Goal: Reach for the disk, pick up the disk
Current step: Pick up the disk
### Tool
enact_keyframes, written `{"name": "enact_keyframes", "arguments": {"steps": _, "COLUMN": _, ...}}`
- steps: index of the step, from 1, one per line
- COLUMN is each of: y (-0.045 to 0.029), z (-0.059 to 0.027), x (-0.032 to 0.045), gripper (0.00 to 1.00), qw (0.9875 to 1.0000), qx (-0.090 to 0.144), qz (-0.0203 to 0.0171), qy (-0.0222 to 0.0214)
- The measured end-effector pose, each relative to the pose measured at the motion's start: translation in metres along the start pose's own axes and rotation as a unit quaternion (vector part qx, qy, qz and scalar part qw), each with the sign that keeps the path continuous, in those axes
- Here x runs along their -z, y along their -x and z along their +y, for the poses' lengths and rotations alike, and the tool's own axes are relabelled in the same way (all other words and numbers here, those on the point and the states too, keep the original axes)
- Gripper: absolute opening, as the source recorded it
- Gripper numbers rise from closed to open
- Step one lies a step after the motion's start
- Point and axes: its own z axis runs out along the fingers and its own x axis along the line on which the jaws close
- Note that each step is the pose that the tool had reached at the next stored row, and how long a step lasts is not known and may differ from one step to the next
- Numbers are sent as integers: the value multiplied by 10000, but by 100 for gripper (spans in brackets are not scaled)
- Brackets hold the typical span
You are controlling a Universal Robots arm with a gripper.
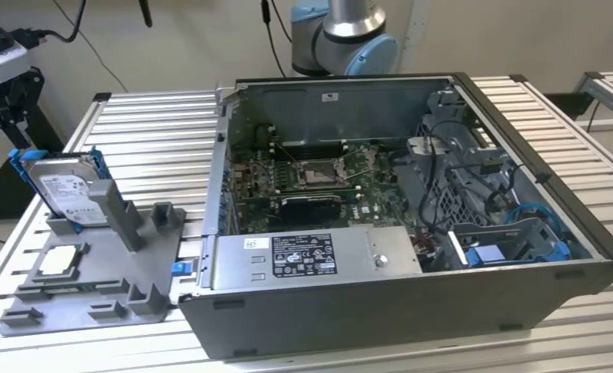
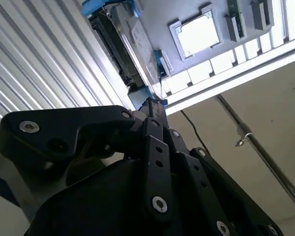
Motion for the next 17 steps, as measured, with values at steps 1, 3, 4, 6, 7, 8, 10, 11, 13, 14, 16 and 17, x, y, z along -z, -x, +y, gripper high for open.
{"name": "enact_keyframes", "arguments": {"steps": 1, "y": 0, "z": 0, "x": 1, "gripper": 0, "qw": 10000, "qx": 70, "qz": 3, "qy": 0}}
{"name": "enact_keyframes", "arguments": {"steps": 3, "y": 0, "z": 0, "x": 2, "gripper": 0, "qw": 9998, "qx": 201, "qz": 8, "qy": 0}}
{"name": "enact_keyframes", "arguments": {"steps": 4, "y": 0, "z": 0, "x": 2, "gripper": 0, "qw": 9996, "qx": 274, "qz": 11, "qy": 0}}
{"name": "enact_keyframes", "arguments": {"steps": 6, "y": 0, "z": 0, "x": 3, "gripper": 0, "qw": 9990, "qx": 447, "qz": 17, "qy": 0}}
{"name": "enact_keyframes", "arguments": {"steps": 7, "y": 0, "z": 0, "x": 3, "gripper": 0, "qw": 9985, "qx": 542, "qz": 21, "qy": 0}}
{"name": "enact_keyframes", "arguments": {"steps": 8, "y": 0, "z": 1, "x": 3, "gripper": 0, "qw": 9980, "qx": 634, "qz": 24, "qy": 0}}
{"name": "enact_keyframes", "arguments": {"steps": 10, "y": 0, "z": 1, "x": 4, "gripper": 0, "qw": 9967, "qx": 810, "qz": 32, "qy": 0}}
{"name": "enact_keyframes", "arguments": {"steps": 11, "y": 0, "z": 0, "x": 4, "gripper": 0, "qw": 9959, "qx": 905, "qz": 35, "qy": 0}}
{"name": "enact_keyframes", "arguments": {"steps": 13, "y": 0, "z": 0, "x": 3, "gripper": 0, "qw": 9941, "qx": 1079, "qz": 41, "qy": -1}}
{"name": "enact_keyframes", "arguments": {"steps": 14, "y": 0, "z": 0, "x": 4, "gripper": 0, "qw": 9931, "qx": 1171, "qz": 45, "qy": -1}}
{"name": "enact_keyframes", "arguments": {"steps": 16, "y": 0, "z": 0, "x": 4, "gripper": 0, "qw": 9908, "qx": 1352, "qz": 52, "qy": -1}}
{"name": "enact_keyframes", "arguments": {"steps": 17, "y": 0, "z": 0, "x": 3, "gripper": 0, "qw": 9895, "qx": 1444, "qz": 55, "qy": -1}}
